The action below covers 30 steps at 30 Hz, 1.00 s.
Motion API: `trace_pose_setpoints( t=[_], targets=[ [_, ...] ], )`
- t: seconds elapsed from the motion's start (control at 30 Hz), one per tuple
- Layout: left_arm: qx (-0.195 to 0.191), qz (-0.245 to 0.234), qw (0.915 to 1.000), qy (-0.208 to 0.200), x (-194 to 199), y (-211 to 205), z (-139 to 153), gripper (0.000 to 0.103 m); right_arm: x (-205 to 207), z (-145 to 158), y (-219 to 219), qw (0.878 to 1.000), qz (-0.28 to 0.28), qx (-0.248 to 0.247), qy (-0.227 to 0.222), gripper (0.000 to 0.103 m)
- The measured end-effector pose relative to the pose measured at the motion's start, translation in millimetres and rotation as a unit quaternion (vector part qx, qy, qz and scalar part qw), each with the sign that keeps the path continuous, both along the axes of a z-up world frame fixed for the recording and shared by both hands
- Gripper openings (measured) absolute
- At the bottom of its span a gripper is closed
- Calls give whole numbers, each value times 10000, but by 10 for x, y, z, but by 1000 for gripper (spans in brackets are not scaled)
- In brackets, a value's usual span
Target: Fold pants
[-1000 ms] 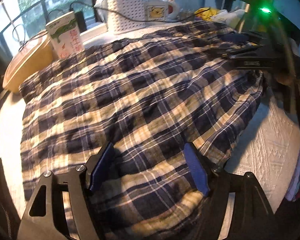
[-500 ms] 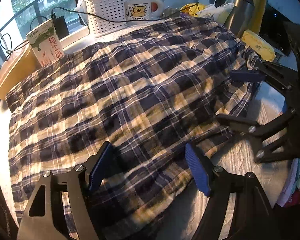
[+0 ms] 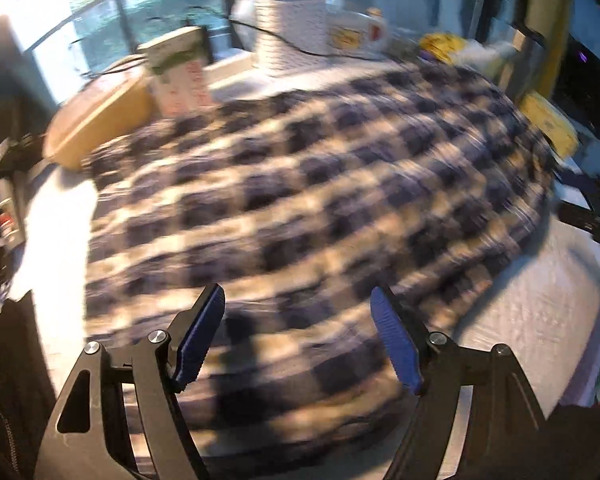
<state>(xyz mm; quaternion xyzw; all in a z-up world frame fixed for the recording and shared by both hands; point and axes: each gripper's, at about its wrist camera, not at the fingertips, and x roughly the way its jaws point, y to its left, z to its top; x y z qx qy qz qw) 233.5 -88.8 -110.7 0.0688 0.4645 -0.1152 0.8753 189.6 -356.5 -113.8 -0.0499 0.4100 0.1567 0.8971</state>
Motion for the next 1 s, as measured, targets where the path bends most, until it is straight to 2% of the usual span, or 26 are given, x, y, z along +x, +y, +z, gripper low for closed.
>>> trace_pose_setpoints(
  t=[0.13, 0.23, 0.37, 0.5, 0.53, 0.57, 0.63, 0.67, 0.7, 0.73, 0.77, 0.87, 1.0],
  targets=[
    [-49, 386, 9991, -160, 91, 263, 94, 75, 89, -79, -226, 9946, -513, 801, 426, 88],
    [-102, 600, 9977, -289, 120, 461, 154, 75, 204, -175, -301, 9871, -848, 1194, 651, 88],
    [-166, 809, 9959, -355, 91, 705, 173, 75, 390, -164, -332, 9767, -1120, 1741, 564, 88],
    [-215, 1018, 9940, -341, 72, 904, 152, 75, 613, -186, -328, 9677, -1397, 2070, 357, 87],
    [-237, 1067, 9934, -341, 57, 954, 149, 75, 660, -187, -331, 9649, -1461, 2156, 329, 81],
    [-262, 1117, 9928, -346, 42, 1006, 144, 75, 717, -191, -342, 9611, -1600, 2228, 322, 62],
    [-310, 1204, 9916, -370, 16, 1100, 138, 75, 808, -228, -367, 9536, -1755, 2412, 416, 30],
    [-338, 1247, 9909, -383, 8, 1152, 138, 75, 862, -290, -391, 9458, -1769, 2671, 530, 24],
    [-368, 1292, 9901, -399, 1, 1211, 140, 75, 894, -333, -407, 9390, -1839, 2850, 566, 21],
    [-386, 1320, 9896, -416, -6, 1250, 145, 75, 899, -323, -400, 9377, -1880, 2874, 534, 15],
    [-413, 1360, 9889, -443, -16, 1313, 149, 75, 896, -297, -392, 9386, -1886, 2847, 487, 15],
    [-482, 1444, 9871, -499, -32, 1470, 154, 75, 848, -65, -306, 9457, -1913, 2626, 134, 11],
    [-625, 1517, 9848, -568, -54, 1638, 156, 75, 780, 397, -46, 9608, -1754, 2101, -444, 10]
  ],
)
